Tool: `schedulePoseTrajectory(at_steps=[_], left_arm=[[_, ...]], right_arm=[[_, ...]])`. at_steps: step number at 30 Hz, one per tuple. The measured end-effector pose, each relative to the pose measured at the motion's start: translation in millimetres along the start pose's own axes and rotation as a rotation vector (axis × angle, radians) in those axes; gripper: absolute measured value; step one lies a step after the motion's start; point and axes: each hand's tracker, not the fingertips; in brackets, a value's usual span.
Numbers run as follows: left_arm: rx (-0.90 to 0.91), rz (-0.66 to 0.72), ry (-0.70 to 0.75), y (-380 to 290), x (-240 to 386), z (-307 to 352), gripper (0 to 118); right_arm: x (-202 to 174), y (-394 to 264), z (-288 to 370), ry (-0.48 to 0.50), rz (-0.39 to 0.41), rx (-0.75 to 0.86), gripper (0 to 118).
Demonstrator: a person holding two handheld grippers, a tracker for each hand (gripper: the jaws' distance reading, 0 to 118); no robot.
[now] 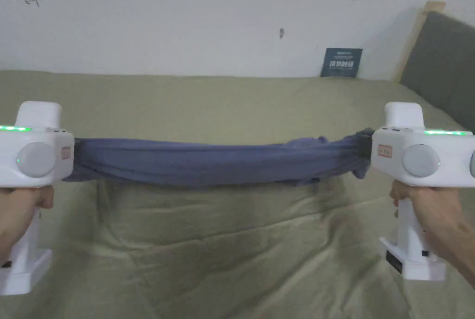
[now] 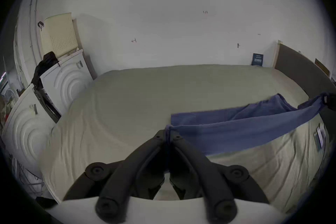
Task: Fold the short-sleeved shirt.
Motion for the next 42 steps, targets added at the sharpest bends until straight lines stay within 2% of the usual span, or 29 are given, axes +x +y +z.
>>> schedulePoseTrajectory(at_steps=[8, 13, 16, 19, 22, 32, 34, 35, 36, 37, 38, 40, 42], left_arm=[[-0.034, -0.009, -0.061, -102, -12, 89, 2], [-0.063, -0.006, -0.085, -163, -15, 123, 2], [-0.094, 0.059, -0.104, -190, -20, 138, 2], [-0.115, 0.066, -0.107, -209, -26, 145, 2], [-0.158, 0.059, -0.112, -224, -29, 143, 2], [-0.276, 0.053, -0.116, -249, -22, 121, 2], [-0.296, 0.068, -0.130, -250, -24, 122, 4], [-0.305, 0.071, -0.138, -249, -24, 121, 16], [-0.319, 0.069, -0.145, -248, -25, 121, 43], [-0.326, 0.069, -0.141, -248, -25, 122, 80], [-0.329, 0.072, -0.138, -248, -27, 122, 115], [-0.306, 0.100, -0.134, -245, -31, 126, 118], [-0.272, 0.104, -0.129, -238, -32, 135, 118]], right_arm=[[19, -89, 101, 0.000, 0.024, -0.031, 10], [29, -149, 144, 0.004, -0.017, -0.081, 10], [30, -181, 162, 0.020, -0.033, -0.134, 10], [34, -207, 169, 0.026, -0.002, -0.172, 10], [40, -227, 165, 0.032, -0.011, -0.205, 10], [40, -255, 132, 0.037, 0.019, -0.340, 10], [39, -258, 132, 0.033, 0.033, -0.356, 15], [38, -258, 132, 0.033, 0.037, -0.365, 34], [38, -258, 132, 0.031, 0.043, -0.380, 60], [38, -256, 132, 0.028, 0.046, -0.389, 93], [40, -253, 137, 0.028, 0.042, -0.395, 118], [44, -246, 146, 0.047, 0.003, -0.381, 109], [42, -235, 155, 0.062, -0.021, -0.338, 109]])
